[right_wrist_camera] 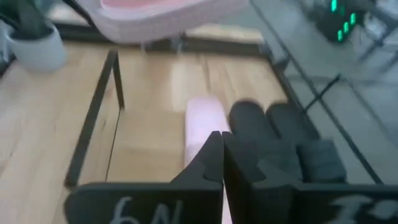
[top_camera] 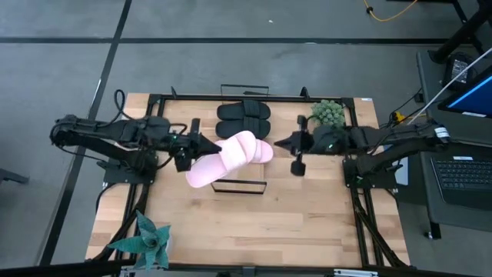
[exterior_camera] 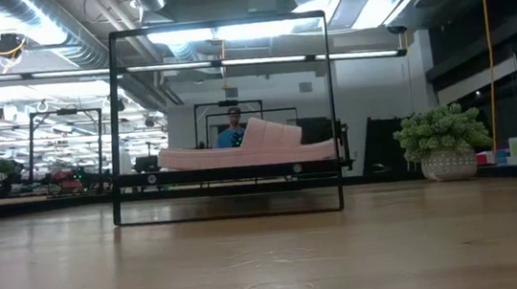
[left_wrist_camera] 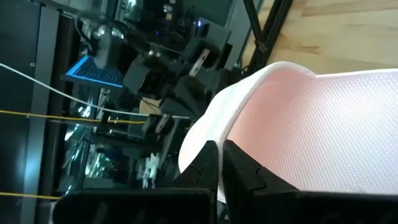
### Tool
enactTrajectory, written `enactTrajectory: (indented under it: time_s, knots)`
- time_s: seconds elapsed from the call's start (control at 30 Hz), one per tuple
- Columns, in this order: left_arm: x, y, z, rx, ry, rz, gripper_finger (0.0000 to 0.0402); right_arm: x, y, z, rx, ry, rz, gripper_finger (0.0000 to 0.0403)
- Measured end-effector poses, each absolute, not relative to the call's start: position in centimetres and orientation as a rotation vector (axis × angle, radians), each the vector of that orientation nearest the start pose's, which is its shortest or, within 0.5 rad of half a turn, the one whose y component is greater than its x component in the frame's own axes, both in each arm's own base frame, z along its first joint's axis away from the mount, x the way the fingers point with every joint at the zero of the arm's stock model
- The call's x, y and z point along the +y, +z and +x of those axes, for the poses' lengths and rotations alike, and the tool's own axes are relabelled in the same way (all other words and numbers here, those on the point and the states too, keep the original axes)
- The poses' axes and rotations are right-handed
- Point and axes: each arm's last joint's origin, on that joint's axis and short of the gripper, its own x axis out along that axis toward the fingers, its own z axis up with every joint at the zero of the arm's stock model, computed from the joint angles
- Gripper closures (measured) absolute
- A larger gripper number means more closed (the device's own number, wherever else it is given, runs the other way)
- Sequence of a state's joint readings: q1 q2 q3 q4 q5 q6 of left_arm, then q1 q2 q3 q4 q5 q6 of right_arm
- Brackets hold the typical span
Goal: Pick and place slides into the shelf
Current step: Put the pink slide on the shelf
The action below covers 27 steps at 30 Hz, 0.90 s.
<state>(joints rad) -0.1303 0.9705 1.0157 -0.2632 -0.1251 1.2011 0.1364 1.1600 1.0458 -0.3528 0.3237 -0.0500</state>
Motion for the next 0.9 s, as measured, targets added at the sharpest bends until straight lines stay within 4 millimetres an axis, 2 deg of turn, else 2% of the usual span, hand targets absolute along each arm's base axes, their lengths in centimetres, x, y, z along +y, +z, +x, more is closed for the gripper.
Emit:
enactTrajectory:
  time_s: [0.17, 0.37, 0.6, 0.73, 0.9]
  knots:
    - [-0.6, 37.2, 20.7, 0.164, -0.162, 1.181, 0.0401, 0.1, 32.4, 22.5, 0.307, -0.120, -0.173, 0.0403]
    - [2.1, 36.6, 21.3, 0.166, -0.216, 1.144, 0.0401, -0.9, 29.7, 20.7, 0.248, -0.091, -0.161, 0.0403]
    - [5.0, 35.0, 22.6, 0.152, -0.356, 1.117, 0.0401, -1.0, 27.6, 20.5, 0.257, -0.095, -0.114, 0.0403]
    - [5.7, 34.0, 23.5, 0.118, -0.449, 1.131, 0.0401, -1.0, 27.4, 20.5, 0.212, -0.100, -0.088, 0.0403]
    - [6.5, 32.4, 24.9, 0.162, -0.487, 1.139, 0.0401, -0.7, 27.3, 20.6, 0.181, -0.088, -0.079, 0.0399]
